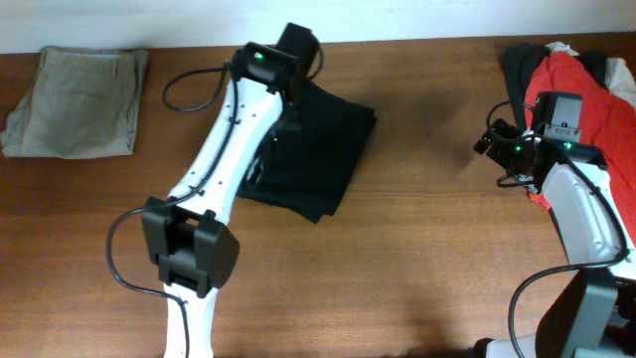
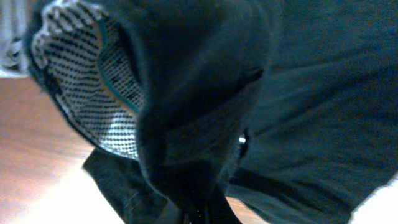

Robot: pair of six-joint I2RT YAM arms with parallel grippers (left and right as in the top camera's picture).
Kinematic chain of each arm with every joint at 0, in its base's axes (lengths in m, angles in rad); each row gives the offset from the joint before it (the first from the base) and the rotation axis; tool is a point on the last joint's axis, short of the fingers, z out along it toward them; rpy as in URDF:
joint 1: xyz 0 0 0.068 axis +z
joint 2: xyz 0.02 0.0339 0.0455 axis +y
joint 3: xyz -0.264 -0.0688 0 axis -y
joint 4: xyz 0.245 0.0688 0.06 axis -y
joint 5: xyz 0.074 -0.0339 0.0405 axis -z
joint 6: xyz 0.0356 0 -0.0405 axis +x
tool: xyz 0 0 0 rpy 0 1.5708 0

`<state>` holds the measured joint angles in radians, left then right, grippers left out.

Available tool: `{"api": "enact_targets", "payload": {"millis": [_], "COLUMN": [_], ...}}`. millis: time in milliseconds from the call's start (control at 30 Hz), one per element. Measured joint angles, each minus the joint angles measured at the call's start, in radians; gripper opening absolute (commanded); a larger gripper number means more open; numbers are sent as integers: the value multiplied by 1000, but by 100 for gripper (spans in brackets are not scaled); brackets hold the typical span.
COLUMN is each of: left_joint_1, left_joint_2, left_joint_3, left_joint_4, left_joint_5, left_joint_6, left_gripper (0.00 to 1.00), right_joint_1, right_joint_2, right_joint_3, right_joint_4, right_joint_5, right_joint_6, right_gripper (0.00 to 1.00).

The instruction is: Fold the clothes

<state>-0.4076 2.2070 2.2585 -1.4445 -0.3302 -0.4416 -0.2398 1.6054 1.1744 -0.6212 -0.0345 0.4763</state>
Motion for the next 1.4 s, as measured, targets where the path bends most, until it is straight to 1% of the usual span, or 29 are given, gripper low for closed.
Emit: {"api": "enact_targets", "payload": {"millis": [133, 267, 300, 367, 500, 600, 667, 833, 900, 1000, 1133, 1267, 1400], "left_joint_1": [110, 218, 227, 284, 320, 299, 250, 138, 111, 84, 44, -11, -66], "left_joint_2": [-11, -122, -141, -232, -283, -284, -284, -278, -230, -104, 4, 15, 16], "left_joint_3": [0, 0, 0, 0, 0, 0, 0, -21, -31, -47, -53, -56, -56], "left_joint_4": [-64, -134, -141, -183, -209, -166, -92, 18, 61, 162, 274, 348, 370], "left_joint_5": [-39, -54, -55, -61, -67, -35, -6, 17, 17, 22, 44, 58, 63], "left_joint_6": [-24, -47, -54, -64, -76, -77, -79, -80, -80, -80, -72, 26, 123], "left_gripper": [1, 1, 1, 1, 1, 1, 1, 1, 1, 1, 0, 1, 2], "right_joint_1": [0, 0, 0, 0, 0, 0, 0, 0, 0, 0, 0, 0, 0], "right_joint_2": [0, 0, 0, 0, 0, 0, 0, 0, 0, 0, 0, 0, 0], "right_joint_3": [0, 0, 0, 0, 0, 0, 0, 0, 0, 0, 0, 0, 0], "right_joint_4": [0, 0, 0, 0, 0, 0, -1, -1, 0, 0, 0, 0, 0], "right_joint_5": [0, 0, 0, 0, 0, 0, 0, 0, 0, 0, 0, 0, 0], "right_joint_6": [0, 0, 0, 0, 0, 0, 0, -1, 0, -1, -1, 0, 0], "right_gripper": [99, 99, 99, 99, 99, 99, 99, 99, 99, 99, 99, 99, 99]}}
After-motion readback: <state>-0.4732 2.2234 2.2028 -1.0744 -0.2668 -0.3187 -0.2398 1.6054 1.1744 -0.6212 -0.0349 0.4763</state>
